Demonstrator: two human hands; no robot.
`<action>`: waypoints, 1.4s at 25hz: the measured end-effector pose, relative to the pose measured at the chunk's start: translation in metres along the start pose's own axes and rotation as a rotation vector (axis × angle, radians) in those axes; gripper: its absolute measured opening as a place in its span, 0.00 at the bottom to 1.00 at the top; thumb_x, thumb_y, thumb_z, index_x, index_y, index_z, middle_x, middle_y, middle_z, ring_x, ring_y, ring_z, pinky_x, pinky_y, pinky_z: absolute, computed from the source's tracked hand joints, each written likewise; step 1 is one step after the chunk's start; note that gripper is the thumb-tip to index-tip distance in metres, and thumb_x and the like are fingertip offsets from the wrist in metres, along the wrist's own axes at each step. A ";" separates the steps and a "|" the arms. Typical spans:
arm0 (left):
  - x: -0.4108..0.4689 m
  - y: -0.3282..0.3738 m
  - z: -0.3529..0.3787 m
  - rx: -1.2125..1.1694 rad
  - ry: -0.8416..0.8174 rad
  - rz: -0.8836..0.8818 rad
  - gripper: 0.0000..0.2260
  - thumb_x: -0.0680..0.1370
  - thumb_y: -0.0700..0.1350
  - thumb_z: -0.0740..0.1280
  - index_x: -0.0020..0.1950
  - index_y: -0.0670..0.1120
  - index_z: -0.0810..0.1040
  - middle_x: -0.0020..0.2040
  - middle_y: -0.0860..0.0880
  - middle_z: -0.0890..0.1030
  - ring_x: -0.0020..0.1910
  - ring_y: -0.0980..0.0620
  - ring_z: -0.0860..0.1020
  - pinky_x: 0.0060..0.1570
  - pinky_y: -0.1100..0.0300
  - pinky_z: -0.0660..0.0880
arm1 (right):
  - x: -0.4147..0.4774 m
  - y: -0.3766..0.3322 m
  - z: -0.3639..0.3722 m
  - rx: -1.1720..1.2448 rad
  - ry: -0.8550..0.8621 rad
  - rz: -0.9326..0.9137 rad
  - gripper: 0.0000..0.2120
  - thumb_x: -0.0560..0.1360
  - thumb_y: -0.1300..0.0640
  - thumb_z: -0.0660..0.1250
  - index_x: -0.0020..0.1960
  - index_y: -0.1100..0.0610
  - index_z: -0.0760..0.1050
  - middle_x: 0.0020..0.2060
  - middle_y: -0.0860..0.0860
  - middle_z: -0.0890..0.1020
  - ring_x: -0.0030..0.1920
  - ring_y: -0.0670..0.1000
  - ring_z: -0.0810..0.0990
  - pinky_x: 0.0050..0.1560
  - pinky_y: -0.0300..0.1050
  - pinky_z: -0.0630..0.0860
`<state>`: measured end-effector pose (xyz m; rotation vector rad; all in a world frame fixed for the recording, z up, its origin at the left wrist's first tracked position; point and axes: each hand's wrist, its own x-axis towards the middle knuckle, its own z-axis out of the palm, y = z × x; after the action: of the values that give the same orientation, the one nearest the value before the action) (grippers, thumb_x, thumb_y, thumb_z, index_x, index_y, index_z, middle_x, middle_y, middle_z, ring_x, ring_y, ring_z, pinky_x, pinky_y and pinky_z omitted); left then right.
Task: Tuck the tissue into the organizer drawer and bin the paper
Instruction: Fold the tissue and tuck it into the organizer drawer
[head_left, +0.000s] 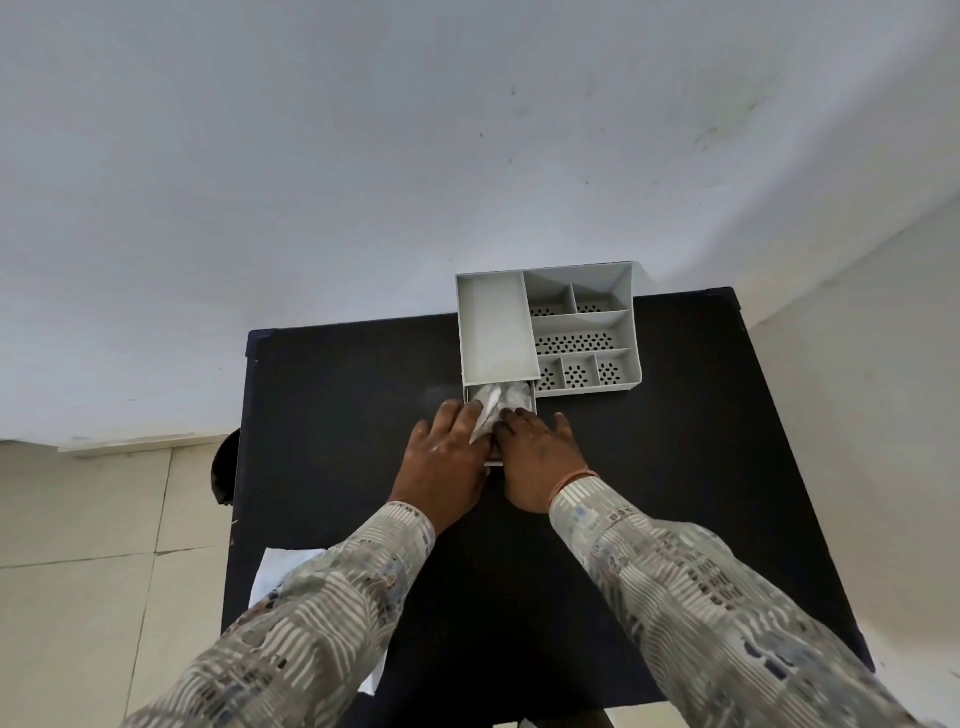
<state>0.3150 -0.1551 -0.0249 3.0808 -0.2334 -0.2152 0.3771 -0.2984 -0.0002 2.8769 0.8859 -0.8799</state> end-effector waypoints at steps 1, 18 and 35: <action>0.002 -0.002 0.001 0.000 -0.014 0.049 0.19 0.72 0.49 0.76 0.62 0.46 0.87 0.69 0.42 0.82 0.70 0.36 0.77 0.57 0.40 0.80 | 0.000 0.002 0.001 0.008 -0.047 -0.002 0.35 0.78 0.50 0.68 0.82 0.55 0.61 0.83 0.54 0.62 0.83 0.55 0.58 0.82 0.68 0.53; 0.024 0.007 -0.010 0.197 -0.182 0.149 0.23 0.83 0.49 0.62 0.76 0.42 0.75 0.77 0.41 0.76 0.75 0.42 0.73 0.78 0.40 0.62 | -0.001 0.003 0.013 0.000 -0.003 0.025 0.40 0.75 0.49 0.69 0.83 0.56 0.58 0.83 0.55 0.62 0.85 0.56 0.55 0.81 0.68 0.54; 0.022 -0.003 -0.014 0.005 -0.113 0.018 0.22 0.81 0.47 0.68 0.77 0.51 0.75 0.76 0.45 0.77 0.68 0.40 0.79 0.64 0.44 0.76 | -0.018 0.001 0.016 0.071 0.131 0.169 0.33 0.74 0.52 0.71 0.77 0.51 0.66 0.70 0.52 0.75 0.64 0.59 0.79 0.58 0.57 0.78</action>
<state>0.3386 -0.1551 -0.0142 3.0735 -0.2656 -0.3895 0.3575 -0.3113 -0.0044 3.0443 0.6187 -0.7288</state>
